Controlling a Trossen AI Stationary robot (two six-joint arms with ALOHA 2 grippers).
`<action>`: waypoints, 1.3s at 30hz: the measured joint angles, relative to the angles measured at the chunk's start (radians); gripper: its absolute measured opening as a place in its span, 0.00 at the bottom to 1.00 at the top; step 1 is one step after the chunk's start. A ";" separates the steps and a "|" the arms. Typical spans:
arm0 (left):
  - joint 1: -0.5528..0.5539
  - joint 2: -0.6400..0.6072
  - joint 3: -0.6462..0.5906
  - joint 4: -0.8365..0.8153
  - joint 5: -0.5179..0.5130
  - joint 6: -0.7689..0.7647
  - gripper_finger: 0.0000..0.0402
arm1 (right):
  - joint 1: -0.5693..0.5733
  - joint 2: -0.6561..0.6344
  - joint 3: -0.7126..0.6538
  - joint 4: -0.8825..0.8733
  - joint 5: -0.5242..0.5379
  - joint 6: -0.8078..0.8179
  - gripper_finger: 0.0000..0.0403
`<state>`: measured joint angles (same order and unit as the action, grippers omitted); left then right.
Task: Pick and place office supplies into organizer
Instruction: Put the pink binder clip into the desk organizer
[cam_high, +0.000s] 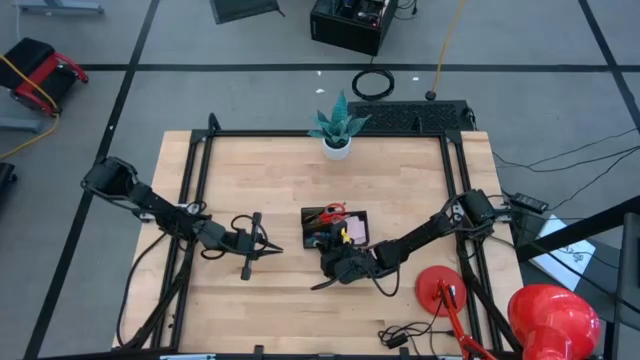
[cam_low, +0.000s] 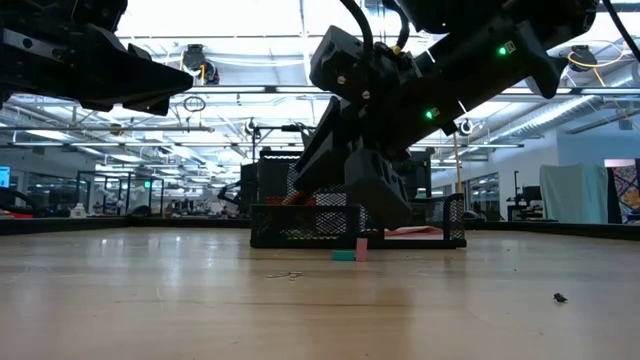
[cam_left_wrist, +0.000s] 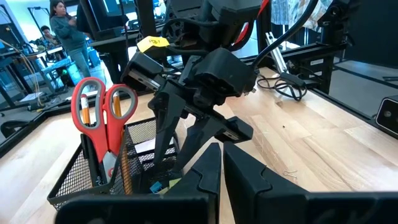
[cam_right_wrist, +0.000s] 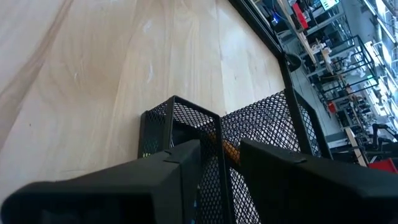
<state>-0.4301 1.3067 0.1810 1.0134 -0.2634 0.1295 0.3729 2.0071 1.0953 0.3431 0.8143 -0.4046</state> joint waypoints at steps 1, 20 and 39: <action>0.000 0.000 0.000 0.000 0.000 0.000 0.06 | 0.000 0.000 0.000 0.000 0.000 0.000 0.27; 0.000 0.000 0.000 -0.016 0.000 -0.020 0.06 | 0.179 -0.179 0.000 0.091 0.205 -0.212 0.09; 0.000 0.000 0.000 -0.014 0.000 -0.035 0.06 | 0.163 -0.510 -0.296 0.215 -0.503 -0.018 0.00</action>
<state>-0.4304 1.3067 0.1810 0.9993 -0.2635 0.0941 0.5360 1.4973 0.7995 0.5577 0.3114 -0.4221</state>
